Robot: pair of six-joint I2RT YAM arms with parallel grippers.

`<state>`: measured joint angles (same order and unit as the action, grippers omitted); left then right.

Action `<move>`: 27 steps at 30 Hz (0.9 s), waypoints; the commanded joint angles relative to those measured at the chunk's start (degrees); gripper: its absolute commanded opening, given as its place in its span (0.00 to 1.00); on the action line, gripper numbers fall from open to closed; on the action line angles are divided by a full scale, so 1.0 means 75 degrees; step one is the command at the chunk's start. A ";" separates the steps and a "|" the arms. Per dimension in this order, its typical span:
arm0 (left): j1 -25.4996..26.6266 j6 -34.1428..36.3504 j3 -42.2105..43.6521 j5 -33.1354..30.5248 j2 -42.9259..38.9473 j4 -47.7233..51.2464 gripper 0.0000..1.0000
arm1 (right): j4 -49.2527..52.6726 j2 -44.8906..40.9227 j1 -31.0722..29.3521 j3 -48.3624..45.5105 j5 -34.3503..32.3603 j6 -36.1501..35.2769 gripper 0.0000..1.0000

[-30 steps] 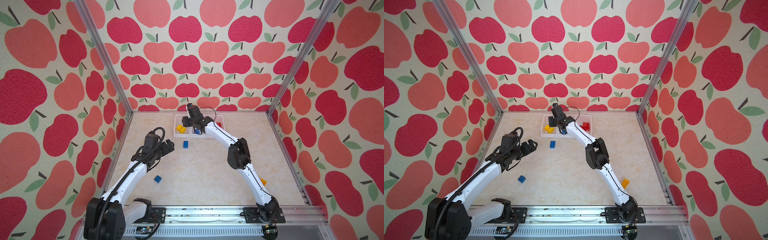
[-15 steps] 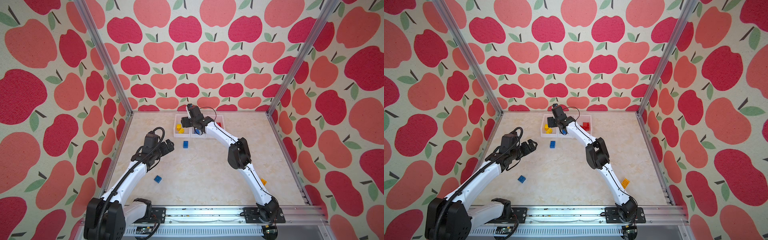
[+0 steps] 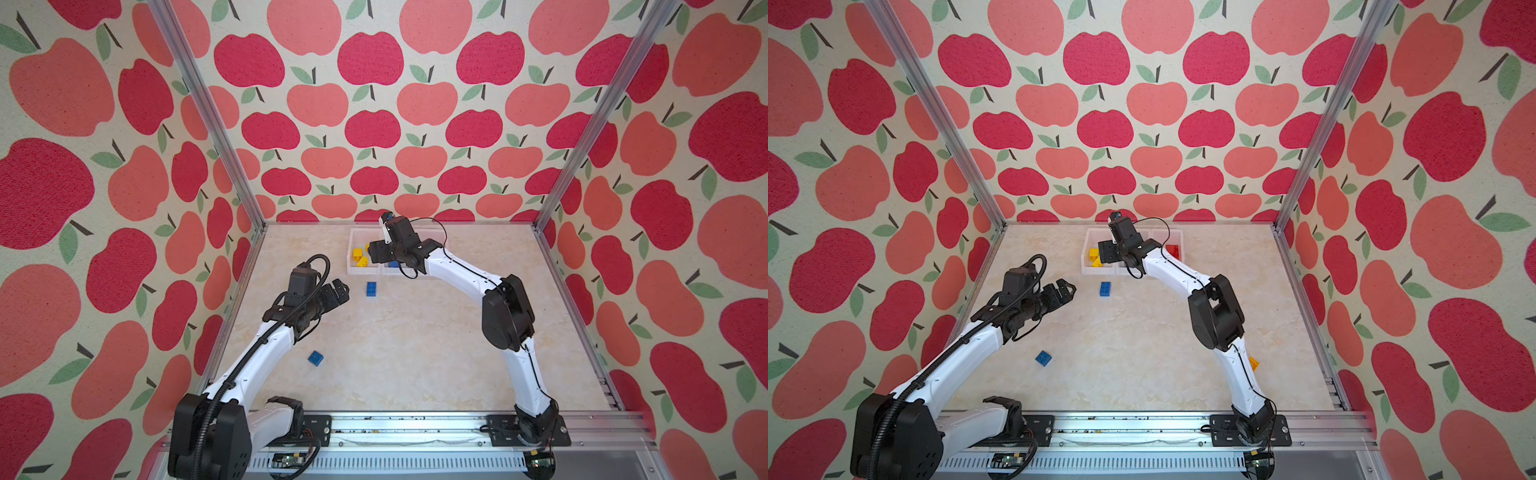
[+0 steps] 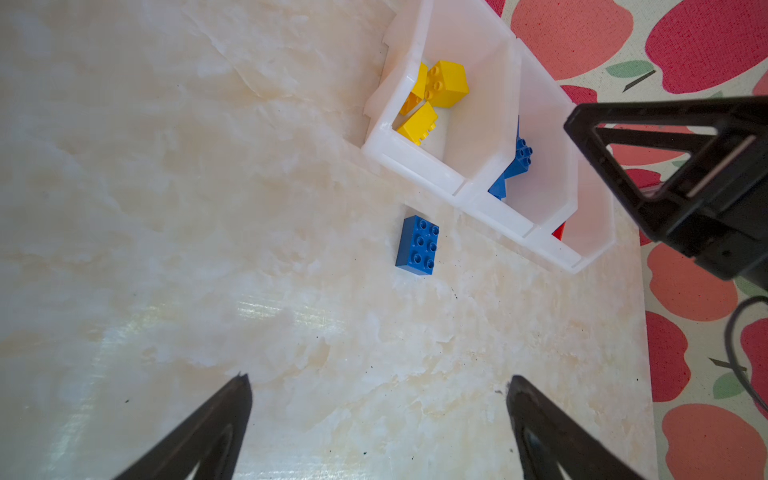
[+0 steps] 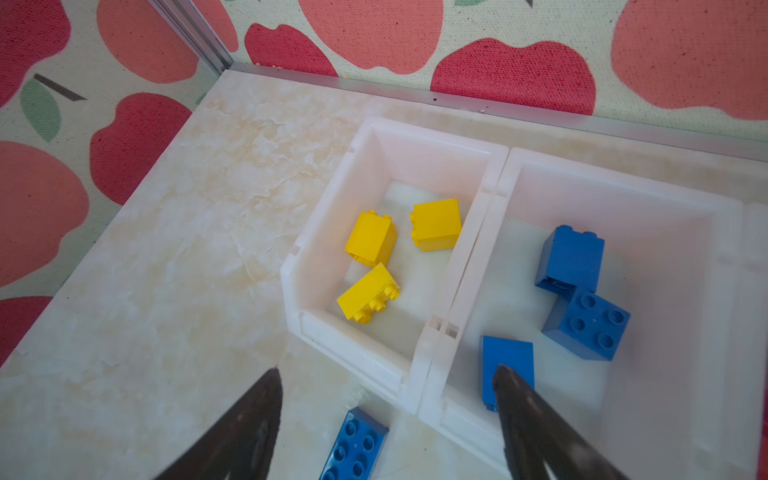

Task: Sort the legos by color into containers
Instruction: 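Raise the right gripper from the bin and move toward the yellow brick nearer the robot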

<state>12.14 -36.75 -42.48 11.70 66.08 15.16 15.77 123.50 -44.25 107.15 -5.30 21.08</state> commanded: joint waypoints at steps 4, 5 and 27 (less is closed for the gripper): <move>0.0156 -0.0010 -0.0387 0.0173 0.0364 0.0053 0.99 | -0.0314 -0.1383 0.0038 -0.1728 -0.0241 0.0335 0.84; 0.0189 0.0020 -0.0443 0.0181 0.0423 0.0043 0.99 | -0.0234 -0.1581 0.0051 -0.1972 -0.0261 0.0392 0.84; 0.0551 0.0017 -0.0560 0.0119 0.0833 -0.0187 0.99 | 0.3634 -0.4187 0.0553 -0.4699 -0.0846 0.2051 0.90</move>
<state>16.01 -36.58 -45.39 12.53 72.42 14.33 34.94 94.24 -40.88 73.76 -9.56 32.58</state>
